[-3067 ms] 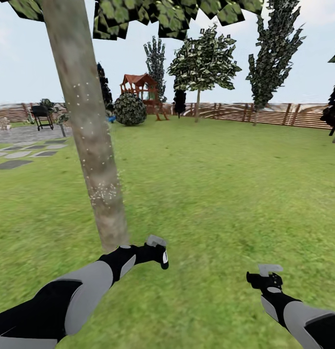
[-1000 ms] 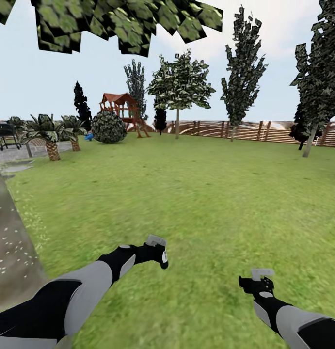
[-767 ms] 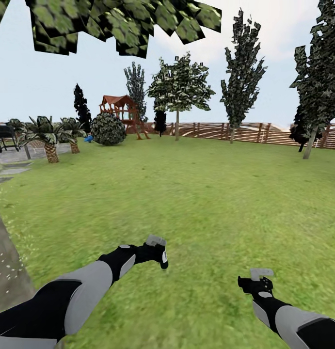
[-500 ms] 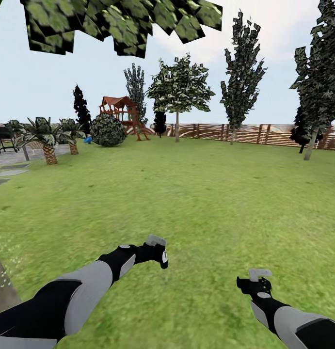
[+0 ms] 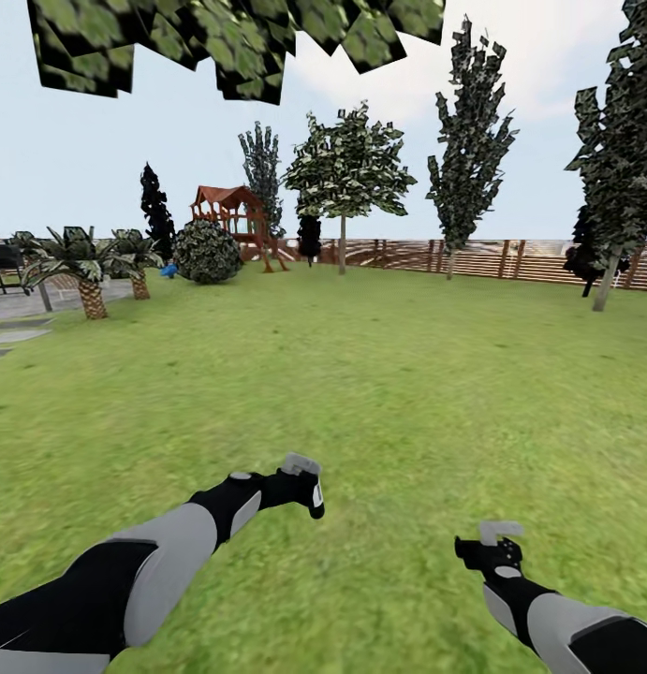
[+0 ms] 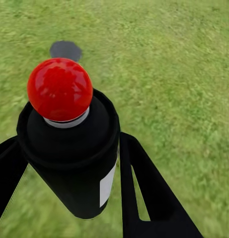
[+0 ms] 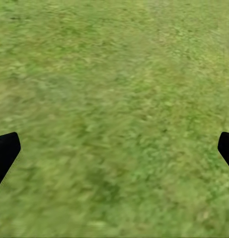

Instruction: In the garden, pick up the pesticide atomizer on the floor and spray pesticide onto both trees until each tree trunk is fully covered.

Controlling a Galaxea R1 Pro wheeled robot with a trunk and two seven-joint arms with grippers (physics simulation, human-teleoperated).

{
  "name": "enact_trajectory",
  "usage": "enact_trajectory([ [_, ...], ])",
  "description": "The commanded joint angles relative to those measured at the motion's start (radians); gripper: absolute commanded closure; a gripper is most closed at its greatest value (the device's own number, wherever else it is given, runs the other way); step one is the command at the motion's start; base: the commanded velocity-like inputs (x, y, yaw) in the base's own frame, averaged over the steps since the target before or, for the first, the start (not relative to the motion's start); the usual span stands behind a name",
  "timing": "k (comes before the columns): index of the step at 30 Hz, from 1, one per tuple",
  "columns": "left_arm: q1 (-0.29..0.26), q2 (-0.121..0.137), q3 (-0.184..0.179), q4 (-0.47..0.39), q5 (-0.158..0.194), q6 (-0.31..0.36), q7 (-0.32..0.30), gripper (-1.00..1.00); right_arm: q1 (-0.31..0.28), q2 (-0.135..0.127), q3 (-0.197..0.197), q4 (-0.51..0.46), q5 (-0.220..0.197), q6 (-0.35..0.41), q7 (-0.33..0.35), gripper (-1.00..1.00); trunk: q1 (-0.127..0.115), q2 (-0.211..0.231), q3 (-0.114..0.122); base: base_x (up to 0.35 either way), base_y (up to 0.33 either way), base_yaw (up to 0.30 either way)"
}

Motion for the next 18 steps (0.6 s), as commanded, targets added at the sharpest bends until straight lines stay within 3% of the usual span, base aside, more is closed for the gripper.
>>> enact_trajectory([
  [1,-0.001,0.000,0.004,-0.001,-0.008,0.001,-0.002,1.00,0.000,0.002,0.009,0.004,-0.008,-0.006,0.000,-1.00,0.001,-0.001,-0.002,0.350,0.022,0.000],
  [18,0.000,0.000,0.004,-0.001,-0.008,0.001,-0.002,1.00,0.006,0.008,0.008,0.003,-0.008,-0.007,0.000,-1.00,0.001,-0.001,-0.001,0.350,0.002,0.000],
])
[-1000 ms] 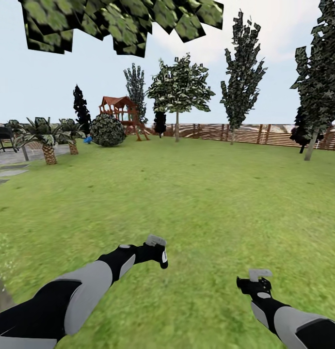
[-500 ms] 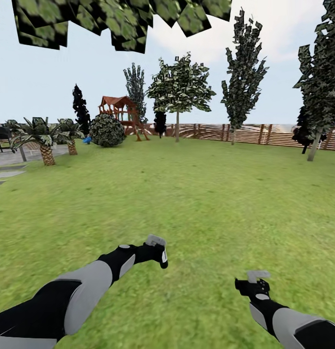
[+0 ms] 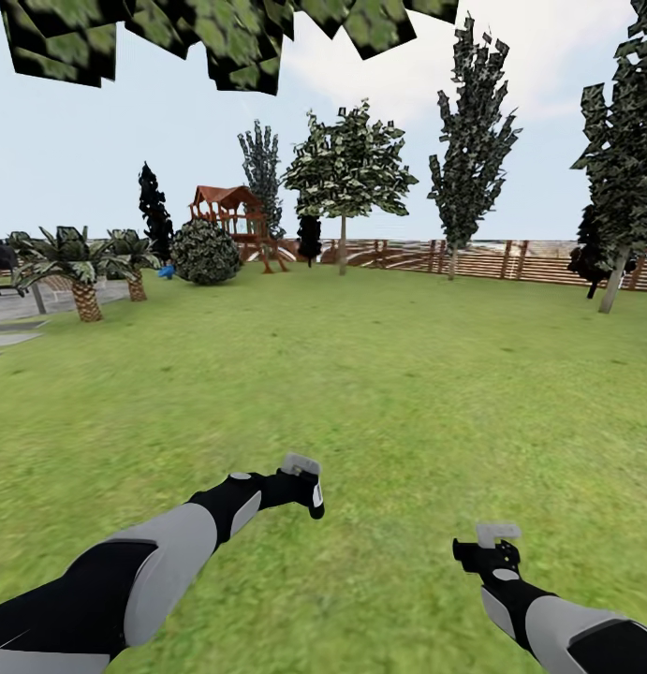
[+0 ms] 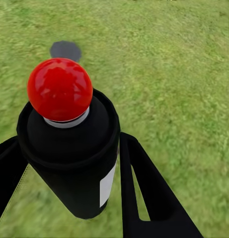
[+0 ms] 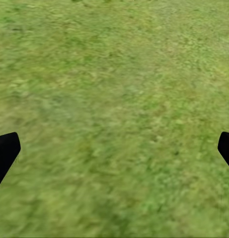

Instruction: In the garden, pick up the pesticide atomizer on the floor and spray pesticide onto both trees until each tree trunk is fully covered.

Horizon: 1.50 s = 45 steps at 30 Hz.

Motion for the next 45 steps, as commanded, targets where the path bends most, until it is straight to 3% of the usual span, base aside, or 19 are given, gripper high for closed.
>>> enact_trajectory([
  [1,-0.001,0.000,0.003,-0.001,-0.008,0.001,-0.002,1.00,-0.002,0.000,0.008,0.004,-0.009,-0.006,0.000,-1.00,0.001,-0.001,-0.001,0.350,0.000,0.000],
  [16,-0.001,0.001,0.004,-0.001,-0.008,0.001,-0.002,1.00,0.002,-0.002,0.008,0.004,-0.006,-0.005,0.000,-1.00,0.001,-0.001,0.006,0.350,0.000,0.000],
  [18,-0.001,0.002,0.005,-0.002,-0.008,0.001,-0.002,1.00,0.022,-0.011,0.008,0.004,-0.003,-0.003,0.001,-1.00,0.001,-0.001,0.006,0.350,0.000,0.000],
  [21,-0.001,0.016,0.006,-0.003,0.000,0.001,0.000,1.00,0.063,-0.048,0.009,0.004,-0.001,0.000,0.024,-1.00,0.001,-0.001,0.006,0.350,0.000,0.000],
  [22,-0.001,0.030,0.006,-0.003,0.011,0.000,0.019,1.00,0.082,-0.067,0.009,0.004,0.000,0.001,0.080,-1.00,0.001,-0.001,0.006,0.350,0.000,0.000],
  [25,0.000,0.044,0.006,-0.002,0.044,-0.001,0.180,1.00,0.154,-0.108,0.010,0.004,0.000,0.001,0.316,-1.00,0.001,-0.001,0.006,0.350,0.000,0.000],
  [26,0.000,0.046,0.007,-0.002,0.051,-0.001,0.253,1.00,0.207,-0.118,0.010,0.004,0.002,-0.001,0.459,-1.00,0.001,-0.001,0.006,0.350,0.000,0.000],
  [28,0.000,0.047,0.007,-0.002,0.054,-0.001,0.284,1.00,0.259,-0.135,0.010,0.004,0.003,-0.004,0.604,-1.00,0.001,-0.001,0.006,0.350,0.000,0.000],
  [29,0.000,0.047,0.007,-0.002,0.055,-0.002,0.295,1.00,0.289,-0.150,0.011,0.004,0.003,-0.008,0.724,-1.00,0.001,-0.001,0.006,0.350,0.000,0.000],
  [30,0.000,0.047,0.007,-0.002,0.055,-0.002,0.299,1.00,0.306,-0.158,0.011,0.004,0.003,-0.013,0.800,-1.00,0.001,-0.001,0.006,0.350,0.000,0.000],
  [33,-0.001,0.048,0.007,-0.002,0.056,-0.002,0.305,1.00,0.337,-0.177,0.010,0.004,0.000,-0.047,0.958,-1.00,0.001,-0.001,0.006,0.350,0.000,0.000],
  [40,0.000,0.048,0.007,-0.002,0.056,-0.002,0.306,1.00,0.346,-0.334,0.007,0.004,-0.028,-0.057,1.029,-1.00,0.001,-0.001,0.006,0.350,0.000,0.000],
  [43,0.000,0.048,0.007,-0.002,0.056,-0.001,0.306,1.00,0.348,-0.355,0.007,0.004,-0.084,-0.058,1.033,-1.00,0.001,-0.001,0.006,0.350,0.000,0.000],
  [45,0.000,0.048,0.007,-0.002,0.056,-0.002,0.306,1.00,0.348,-0.345,0.008,0.003,-0.089,-0.058,0.917,-1.00,0.001,-0.001,0.006,0.350,0.000,0.000],
])
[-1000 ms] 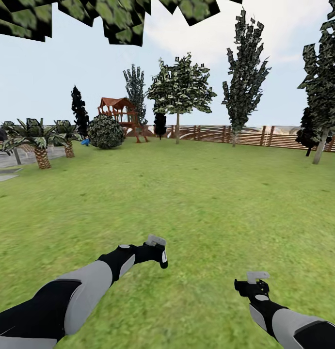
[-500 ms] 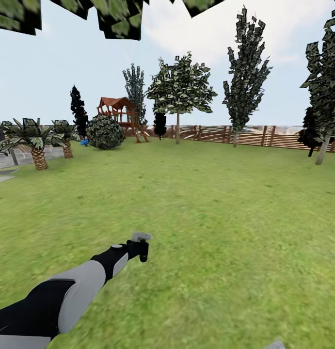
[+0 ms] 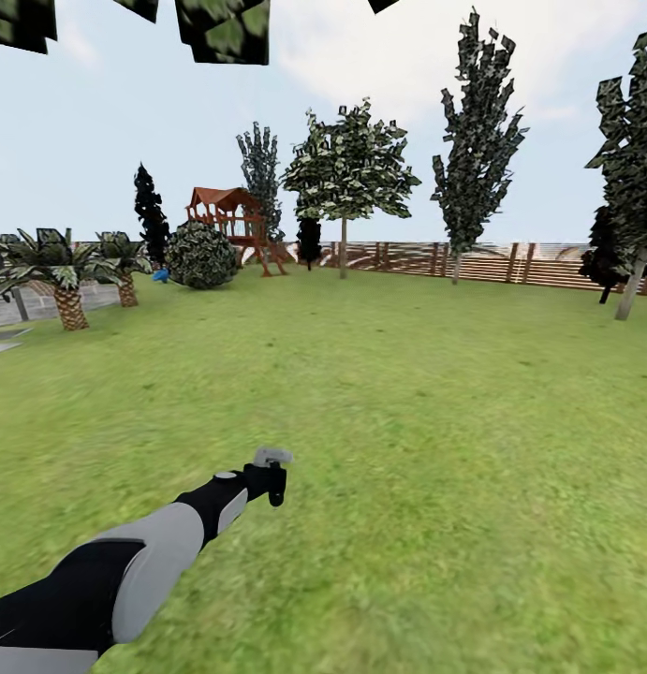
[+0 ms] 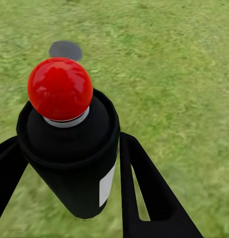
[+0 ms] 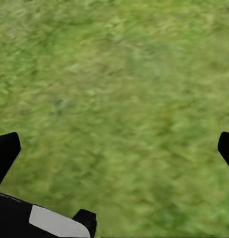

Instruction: In the garden, pick up the pesticide atomizer on the floor and spray pesticide onto both trees until each tree trunk is fully covered.

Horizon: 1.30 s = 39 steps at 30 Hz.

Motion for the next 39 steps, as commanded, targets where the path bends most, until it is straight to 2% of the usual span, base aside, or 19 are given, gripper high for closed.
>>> enact_trajectory([
  [1,-0.001,0.000,0.003,-0.001,-0.012,0.001,-0.002,1.00,-0.002,0.015,0.009,0.004,-0.009,-0.007,-0.074,-1.00,0.001,-0.001,-0.002,0.350,0.000,0.000],
  [2,-0.001,0.000,0.003,-0.001,-0.012,0.002,-0.002,1.00,-0.002,0.034,0.009,0.003,-0.010,-0.007,-0.190,-1.00,0.001,-0.001,-0.002,0.350,0.000,0.000],
  [4,-0.001,0.000,0.003,-0.001,-0.012,0.002,-0.002,1.00,-0.002,0.052,0.009,0.003,-0.010,-0.007,-0.329,-1.00,0.001,-0.001,-0.002,0.350,0.000,0.000],
  [5,-0.001,0.000,0.003,-0.001,-0.012,0.002,-0.002,1.00,-0.002,0.058,0.009,0.003,-0.011,-0.007,-0.366,-1.00,0.001,-0.001,-0.002,0.350,0.000,0.000],
  [7,-0.001,0.000,0.003,0.000,-0.012,0.002,-0.002,1.00,-0.002,0.062,0.009,0.003,-0.011,-0.006,-0.390,-1.00,0.001,-0.001,-0.002,0.350,0.000,0.000],
  [13,-0.001,0.000,0.003,0.000,-0.012,0.002,-0.002,1.00,-0.002,0.065,0.010,0.003,-0.010,-0.007,-0.406,-1.00,0.001,-0.001,-0.002,0.350,0.000,0.000],
  [15,-0.001,0.000,0.003,0.000,-0.012,0.002,-0.002,1.00,0.001,0.076,0.009,0.005,-0.010,-0.004,-0.407,-1.00,0.001,-0.001,-0.002,0.350,0.000,0.000],
  [22,-0.001,0.000,0.003,-0.001,-0.012,0.002,-0.002,1.00,0.061,0.153,0.009,0.004,-0.009,-0.003,-0.407,-1.00,0.001,-0.001,-0.002,0.350,0.000,0.000],
  [23,-0.001,0.000,0.003,-0.001,-0.012,0.002,-0.002,1.00,0.065,0.186,0.010,0.005,-0.009,-0.003,-0.407,-1.00,0.001,-0.001,-0.002,0.350,0.000,0.000],
  [24,-0.001,0.000,0.003,-0.001,-0.012,0.001,-0.002,1.00,0.066,0.194,0.010,0.005,-0.009,-0.003,-0.407,-1.00,0.001,-0.001,-0.002,0.350,0.000,0.000],
  [26,-0.001,0.000,0.003,-0.001,-0.012,0.002,-0.002,1.00,0.067,0.237,0.009,0.005,-0.009,-0.003,-0.407,-1.00,0.001,-0.001,-0.002,0.350,0.000,0.000],
  [28,-0.001,0.000,0.003,-0.001,-0.012,0.001,-0.002,1.00,0.067,0.253,0.009,0.005,-0.009,-0.003,-0.407,-1.00,0.001,-0.001,-0.002,0.350,0.000,0.000],
  [32,-0.001,0.000,0.003,-0.001,-0.012,0.001,-0.002,1.00,0.067,0.263,0.009,0.005,-0.009,-0.003,-0.407,-1.00,0.001,-0.001,-0.002,0.350,0.000,0.000],
  [39,-0.001,0.000,0.003,-0.001,-0.012,0.001,-0.002,1.00,0.067,0.265,0.009,0.005,-0.009,-0.003,-0.407,-1.00,0.001,-0.001,-0.002,0.350,0.000,0.000],
])
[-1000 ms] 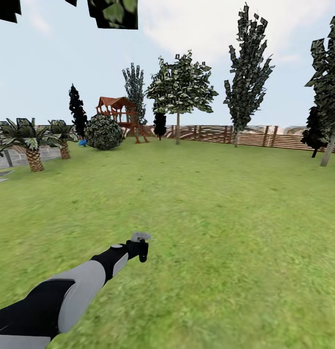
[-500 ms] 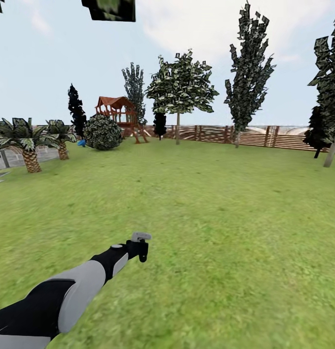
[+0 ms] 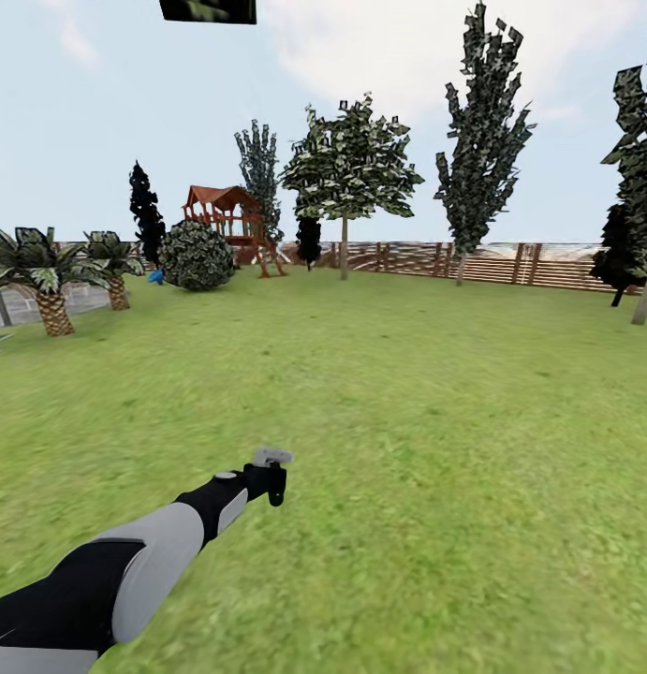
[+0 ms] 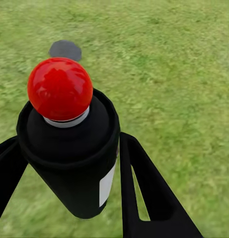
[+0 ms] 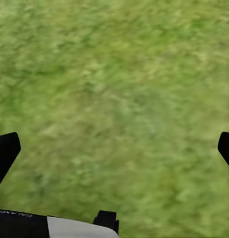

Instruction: In the garden, pick up the pesticide atomizer on the floor and spray pesticide onto both trees until each tree trunk is fully covered.

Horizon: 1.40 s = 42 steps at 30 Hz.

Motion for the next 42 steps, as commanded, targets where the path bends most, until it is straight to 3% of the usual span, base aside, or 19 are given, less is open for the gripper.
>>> enact_trajectory([
  [1,-0.001,0.000,0.003,-0.001,-0.012,0.001,-0.002,1.00,-0.002,0.000,0.007,0.005,-0.011,-0.006,0.007,-1.00,0.001,-0.001,-0.002,0.350,0.000,0.000],
  [9,-0.001,0.000,0.003,-0.001,-0.012,0.000,-0.002,1.00,-0.002,0.001,0.007,0.005,-0.011,-0.005,0.007,-1.00,0.001,-0.001,-0.002,0.350,0.000,0.000],
  [14,-0.001,0.000,0.003,-0.001,-0.011,-0.003,-0.002,1.00,-0.002,0.015,0.007,0.004,-0.012,-0.007,0.007,-1.00,0.001,-0.001,-0.002,0.350,0.000,0.000],
  [17,0.000,0.000,0.003,0.000,-0.007,-0.074,-0.001,1.00,-0.002,0.014,0.005,-0.003,-0.014,-0.010,0.006,-1.00,0.001,-0.001,-0.002,0.350,0.000,0.000],
  [19,0.012,0.001,0.003,-0.001,0.035,-0.125,0.003,1.00,-0.002,0.008,0.004,-0.046,-0.014,-0.014,-0.001,-1.00,0.001,-0.001,-0.002,0.350,0.000,0.000],
  [21,0.025,0.001,0.003,-0.002,0.084,-0.143,0.042,1.00,-0.002,0.006,0.004,-0.121,-0.014,-0.024,-0.066,-1.00,0.001,-0.001,-0.002,0.350,0.000,0.000],
  [23,0.032,0.000,0.003,-0.001,0.112,-0.169,0.101,1.00,-0.002,0.006,0.004,-0.198,-0.015,-0.031,-0.201,-1.00,0.001,-0.001,-0.002,0.350,0.000,0.000],
  [26,0.040,0.000,0.003,-0.001,0.122,-0.185,0.127,1.00,-0.002,0.006,0.004,-0.232,-0.014,-0.036,-0.286,-1.00,0.001,-0.001,-0.002,0.350,0.000,0.000],
  [30,0.042,0.000,0.003,-0.001,0.124,-0.188,0.130,1.00,-0.002,0.005,0.004,-0.238,-0.012,-0.037,-0.314,-1.00,0.001,-0.001,-0.002,0.350,0.000,0.000],
  [35,0.042,0.000,0.002,-0.001,0.125,-0.187,0.130,1.00,-0.003,0.005,0.005,-0.267,-0.011,-0.053,-0.421,-1.00,0.001,-0.001,-0.002,0.350,0.000,0.000],
  [42,0.043,0.000,0.002,0.000,0.125,-0.184,0.130,1.00,-0.003,0.006,0.012,-0.277,0.007,-0.074,-0.438,-1.00,0.001,-0.001,-0.002,0.350,0.000,0.000],
])
